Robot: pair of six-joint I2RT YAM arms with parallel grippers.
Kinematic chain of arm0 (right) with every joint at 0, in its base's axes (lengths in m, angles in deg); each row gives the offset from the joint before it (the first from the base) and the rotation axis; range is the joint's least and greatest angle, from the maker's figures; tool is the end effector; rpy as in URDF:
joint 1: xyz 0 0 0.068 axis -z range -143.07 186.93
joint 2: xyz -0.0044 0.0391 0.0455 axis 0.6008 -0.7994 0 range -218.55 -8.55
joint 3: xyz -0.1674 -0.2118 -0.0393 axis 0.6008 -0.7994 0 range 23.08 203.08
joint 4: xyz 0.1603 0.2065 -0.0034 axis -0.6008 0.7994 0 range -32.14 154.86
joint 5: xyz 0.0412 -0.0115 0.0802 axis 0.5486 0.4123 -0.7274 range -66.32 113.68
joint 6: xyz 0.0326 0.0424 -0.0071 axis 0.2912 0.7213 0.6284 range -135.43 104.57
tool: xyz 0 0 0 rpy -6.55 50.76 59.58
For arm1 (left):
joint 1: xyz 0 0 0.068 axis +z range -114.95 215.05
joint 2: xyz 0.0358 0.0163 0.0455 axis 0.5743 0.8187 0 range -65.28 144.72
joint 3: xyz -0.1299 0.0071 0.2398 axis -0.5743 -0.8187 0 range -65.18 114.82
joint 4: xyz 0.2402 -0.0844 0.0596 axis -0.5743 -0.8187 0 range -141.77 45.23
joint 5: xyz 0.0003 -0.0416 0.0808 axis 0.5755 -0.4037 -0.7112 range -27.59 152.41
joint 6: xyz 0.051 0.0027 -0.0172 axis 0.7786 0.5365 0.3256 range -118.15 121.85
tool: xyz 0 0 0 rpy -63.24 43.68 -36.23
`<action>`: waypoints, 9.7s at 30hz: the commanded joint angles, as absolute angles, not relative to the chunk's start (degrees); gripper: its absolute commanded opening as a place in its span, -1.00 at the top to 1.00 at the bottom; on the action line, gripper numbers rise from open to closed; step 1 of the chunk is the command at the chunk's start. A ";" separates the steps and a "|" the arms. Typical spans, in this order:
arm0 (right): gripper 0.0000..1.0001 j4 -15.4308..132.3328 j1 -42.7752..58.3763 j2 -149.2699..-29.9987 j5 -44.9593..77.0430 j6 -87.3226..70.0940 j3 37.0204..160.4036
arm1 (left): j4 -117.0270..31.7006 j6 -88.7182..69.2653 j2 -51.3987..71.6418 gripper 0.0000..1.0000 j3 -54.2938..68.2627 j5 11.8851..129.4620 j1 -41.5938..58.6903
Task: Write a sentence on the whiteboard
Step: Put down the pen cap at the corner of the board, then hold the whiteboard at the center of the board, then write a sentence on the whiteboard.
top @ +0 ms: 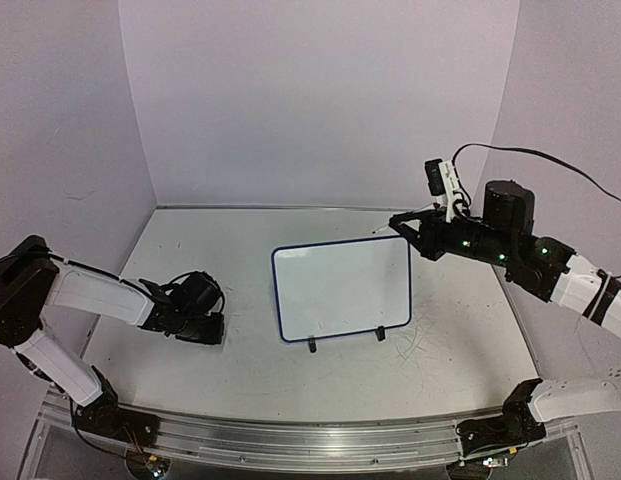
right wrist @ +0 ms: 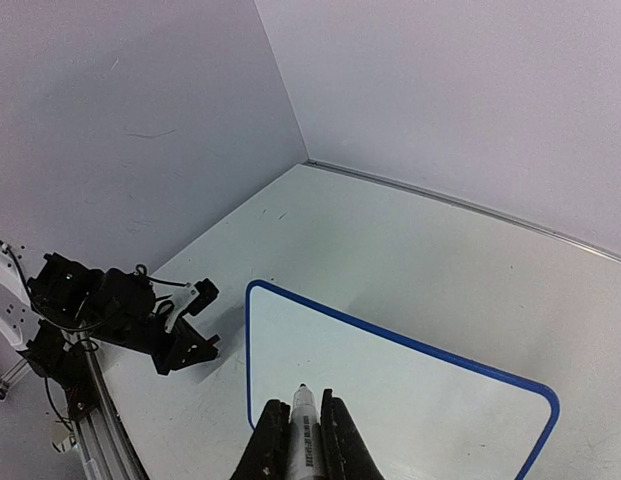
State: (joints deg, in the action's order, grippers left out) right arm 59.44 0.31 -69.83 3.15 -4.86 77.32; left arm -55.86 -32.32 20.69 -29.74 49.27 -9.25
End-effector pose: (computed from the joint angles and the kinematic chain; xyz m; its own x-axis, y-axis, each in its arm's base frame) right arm 0.1929 0.1589 0.3584 -0.2717 0.0121 -0.9623 -0.8006 0.5520 0.2330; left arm 0.1882 -0.1723 0.1303 -0.8595 0.0745 -0.5057 0.1450 0.9842 -0.1015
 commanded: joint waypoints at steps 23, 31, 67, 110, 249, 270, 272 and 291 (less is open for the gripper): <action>1.00 59.98 -1.35 -72.46 23.66 -11.37 79.84 | -61.94 -31.74 12.56 -0.15 -23.12 48.85 -8.88; 1.00 60.73 -1.35 -67.88 26.38 -13.32 76.88 | -48.26 -30.24 6.34 -0.59 -25.85 65.71 -2.82; 1.00 42.21 -15.27 -85.69 10.92 -19.33 75.09 | 16.01 -39.07 26.03 -0.32 -36.87 105.33 1.61; 1.00 37.71 -18.92 -103.20 20.30 -21.04 87.42 | 16.49 -26.43 41.99 0.90 -25.11 115.16 1.82; 1.00 29.09 -21.52 -107.57 29.01 -18.62 79.42 | 15.09 -18.01 38.34 1.00 -28.89 111.29 1.78; 1.00 25.96 -21.44 -103.22 39.06 -17.27 74.52 | 14.91 -18.01 38.29 1.00 -29.15 111.18 1.73; 1.00 25.93 -21.48 -103.10 37.85 -17.41 74.67 | 14.93 -18.01 38.38 1.00 -29.08 111.15 1.73; 1.00 21.96 -20.34 -100.97 28.78 -18.88 73.67 | 14.76 -18.10 38.51 1.00 -28.98 111.15 1.73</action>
State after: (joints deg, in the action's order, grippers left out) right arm 24.12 -20.52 -99.31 28.57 -18.00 70.74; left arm 14.26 -19.38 40.43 -28.50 110.81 1.81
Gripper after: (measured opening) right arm 0.101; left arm 0.061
